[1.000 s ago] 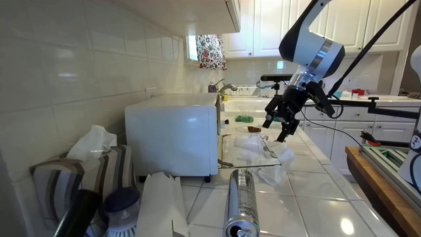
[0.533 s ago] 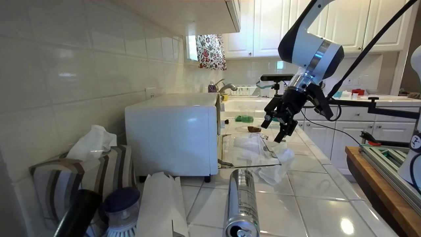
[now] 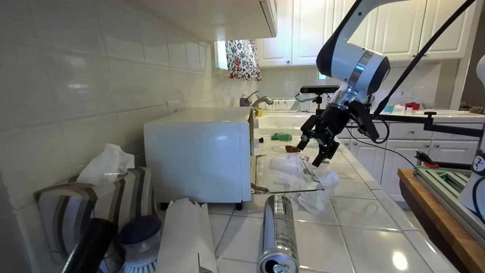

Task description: Close the door of the oven

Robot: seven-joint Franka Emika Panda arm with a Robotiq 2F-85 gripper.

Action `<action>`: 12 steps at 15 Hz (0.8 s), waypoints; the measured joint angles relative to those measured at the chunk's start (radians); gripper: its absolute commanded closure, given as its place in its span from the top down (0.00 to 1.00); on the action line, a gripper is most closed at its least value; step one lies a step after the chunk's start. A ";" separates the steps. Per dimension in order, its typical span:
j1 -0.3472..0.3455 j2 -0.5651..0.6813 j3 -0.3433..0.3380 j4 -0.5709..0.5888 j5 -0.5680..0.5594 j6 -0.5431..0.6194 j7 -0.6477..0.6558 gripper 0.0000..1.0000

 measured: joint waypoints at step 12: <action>-0.023 0.054 0.010 0.035 0.037 -0.039 -0.078 1.00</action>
